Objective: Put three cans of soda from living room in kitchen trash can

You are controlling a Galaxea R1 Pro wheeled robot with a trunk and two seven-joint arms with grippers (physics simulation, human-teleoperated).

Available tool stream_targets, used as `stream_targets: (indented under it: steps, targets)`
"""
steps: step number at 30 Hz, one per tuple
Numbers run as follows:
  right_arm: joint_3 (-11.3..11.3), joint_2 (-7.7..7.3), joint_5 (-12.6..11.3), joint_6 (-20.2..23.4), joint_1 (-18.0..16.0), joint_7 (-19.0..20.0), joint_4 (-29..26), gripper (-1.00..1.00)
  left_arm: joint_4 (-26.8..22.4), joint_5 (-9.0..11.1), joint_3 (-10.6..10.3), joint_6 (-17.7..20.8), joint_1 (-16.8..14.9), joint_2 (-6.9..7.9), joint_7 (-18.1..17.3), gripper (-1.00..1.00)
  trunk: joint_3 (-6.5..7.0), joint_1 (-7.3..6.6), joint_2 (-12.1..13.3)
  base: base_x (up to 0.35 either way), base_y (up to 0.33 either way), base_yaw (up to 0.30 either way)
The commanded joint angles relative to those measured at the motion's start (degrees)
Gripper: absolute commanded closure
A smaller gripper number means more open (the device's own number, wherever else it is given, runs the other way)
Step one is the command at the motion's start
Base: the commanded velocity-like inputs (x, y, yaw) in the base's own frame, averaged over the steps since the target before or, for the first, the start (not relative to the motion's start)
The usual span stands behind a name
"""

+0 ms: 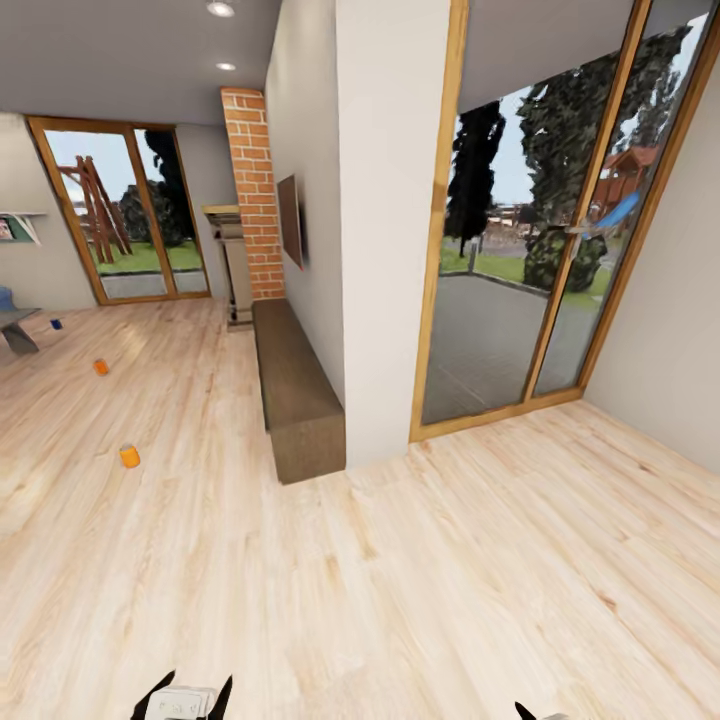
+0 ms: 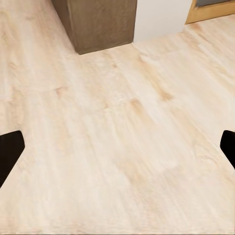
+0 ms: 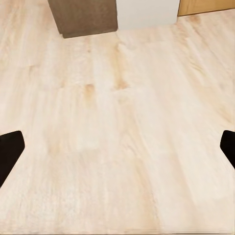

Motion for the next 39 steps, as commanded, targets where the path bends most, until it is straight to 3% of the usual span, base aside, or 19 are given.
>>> stream_targets:
  steps: [1, 16, 22, 39]
  targets:
    - [-0.01, 0.00, 0.00, 0.00, 0.00, 0.00, 0.00, -1.00, 0.00, 0.00, 0.01, 0.00, 0.00, 0.00, 0.00, -1.00, 0.00, 0.00, 0.00, -0.316, 0.012, 0.212]
    - [0.49, 0.06, 0.06, 0.00, 0.00, -0.06, 1.37, -1.00, -0.03, 0.00, 0.11, -0.45, 0.00, 0.05, 0.32, -1.00, 0.00, 0.00, 0.00, -0.082, -0.026, 0.106]
    - [2.14, 0.07, 0.09, 0.00, 0.00, -2.46, 1.89, -1.00, 0.00, 0.00, 0.11, -0.68, 0.00, 0.04, 0.33, -1.00, 0.00, 0.00, 0.00, -0.002, -0.233, 0.238]
    - [2.58, 0.00, 0.04, 0.00, 0.00, -2.97, 2.00, -1.00, -0.10, 0.00, 0.12, -0.75, 0.00, 0.05, 0.33, -1.00, 0.00, 0.00, 0.00, -0.014, -0.261, 0.190]
